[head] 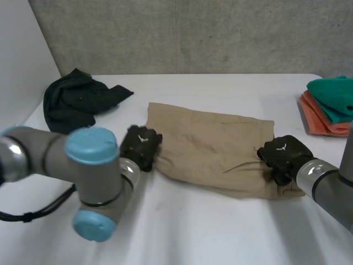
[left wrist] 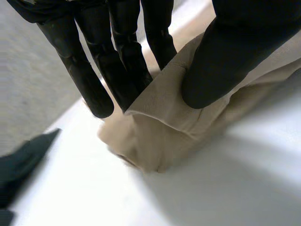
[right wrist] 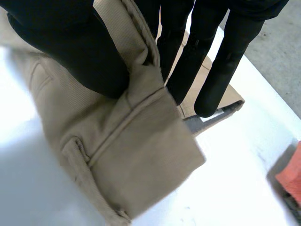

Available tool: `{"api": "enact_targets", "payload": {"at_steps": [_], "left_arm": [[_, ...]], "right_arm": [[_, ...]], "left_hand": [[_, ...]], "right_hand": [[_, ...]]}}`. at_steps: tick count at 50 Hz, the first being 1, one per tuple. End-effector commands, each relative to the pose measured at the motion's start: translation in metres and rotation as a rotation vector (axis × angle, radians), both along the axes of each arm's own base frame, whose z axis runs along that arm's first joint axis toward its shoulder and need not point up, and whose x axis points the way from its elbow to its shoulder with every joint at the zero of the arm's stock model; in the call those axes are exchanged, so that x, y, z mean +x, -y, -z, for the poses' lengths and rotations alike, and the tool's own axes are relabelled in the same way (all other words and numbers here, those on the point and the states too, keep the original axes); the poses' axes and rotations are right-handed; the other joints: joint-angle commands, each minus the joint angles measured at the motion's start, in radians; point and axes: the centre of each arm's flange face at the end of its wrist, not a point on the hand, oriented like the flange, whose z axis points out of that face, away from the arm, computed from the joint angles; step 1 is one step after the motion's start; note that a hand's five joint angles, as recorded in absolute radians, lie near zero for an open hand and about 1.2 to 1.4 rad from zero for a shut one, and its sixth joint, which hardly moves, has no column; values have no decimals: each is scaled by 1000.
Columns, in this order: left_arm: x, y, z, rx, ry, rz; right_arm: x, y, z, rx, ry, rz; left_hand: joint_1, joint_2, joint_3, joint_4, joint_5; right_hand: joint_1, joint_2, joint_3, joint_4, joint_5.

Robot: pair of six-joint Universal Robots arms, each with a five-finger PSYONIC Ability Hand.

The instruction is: Fold the laundry.

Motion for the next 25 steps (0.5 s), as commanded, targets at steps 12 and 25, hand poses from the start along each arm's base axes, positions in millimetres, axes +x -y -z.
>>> {"api": "enact_targets", "payload": {"at_steps": [12,25], "left_arm": [[85,-143,-91,364,247,102],[77,-167,-103,301,183,234]], "right_arm": [[-24,-87,-45,102,-387,-259],[-29,-110,-38,170,-464,-341]], "left_hand": [[280,205,212,199,246],[280,205,212,199,246]], "right_hand": [[299,223,215,200,202],[299,223,215,200,202]]}}
